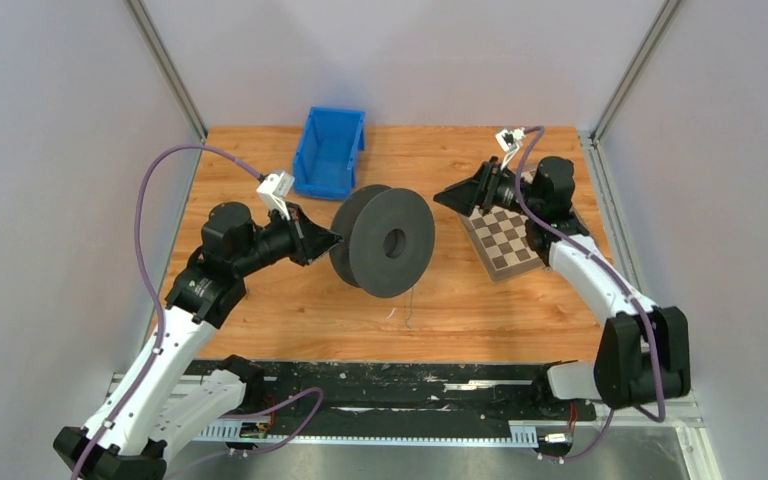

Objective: Wrap the cables

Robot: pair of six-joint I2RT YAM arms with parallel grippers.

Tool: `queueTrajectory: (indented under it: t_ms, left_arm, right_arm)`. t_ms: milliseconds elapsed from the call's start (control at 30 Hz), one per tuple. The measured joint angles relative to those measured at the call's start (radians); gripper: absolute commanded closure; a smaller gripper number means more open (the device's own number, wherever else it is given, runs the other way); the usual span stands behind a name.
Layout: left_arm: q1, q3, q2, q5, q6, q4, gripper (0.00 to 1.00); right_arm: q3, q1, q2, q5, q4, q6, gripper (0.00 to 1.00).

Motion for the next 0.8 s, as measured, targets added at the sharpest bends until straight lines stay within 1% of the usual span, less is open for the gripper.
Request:
queueTrajectory:
  t_ms: [133, 233, 333, 400, 467, 600, 733, 800]
  left_arm:
    - [0.013, 0.031, 0.003, -0.016, -0.028, 0.000, 1.00]
    - [0.019, 0.055, 0.008, -0.035, -0.046, -0.001, 1.00]
    - [0.021, 0.081, 0.017, -0.060, -0.062, -0.010, 1.00]
    - [0.021, 0.100, 0.027, -0.078, -0.074, -0.020, 1.00]
    - [0.021, 0.122, 0.039, -0.101, -0.088, -0.037, 1.00]
    - [0.022, 0.156, 0.063, -0.151, -0.113, -0.074, 1.00]
    - [0.025, 0.171, 0.070, -0.182, -0.132, -0.101, 1.00]
    - [0.025, 0.172, 0.070, -0.191, -0.139, -0.106, 1.00]
  right_arm:
    - [-0.114, 0.002, -0.157, 0.105, -0.008, -0.101, 0.28]
    - [-0.188, 0.003, -0.269, 0.150, -0.002, -0.156, 0.29]
    - [-0.277, 0.015, -0.386, 0.182, 0.039, -0.223, 0.30]
    - [-0.352, 0.047, -0.463, 0.206, 0.081, -0.286, 0.31]
    - [-0.422, 0.104, -0.533, 0.221, 0.104, -0.363, 0.31]
    - [-0.539, 0.291, -0.641, 0.247, 0.116, -0.601, 0.31]
    - [-0.598, 0.481, -0.656, 0.282, 0.106, -0.855, 0.31]
    - [-0.602, 0.536, -0.621, 0.299, 0.101, -0.950, 0.31]
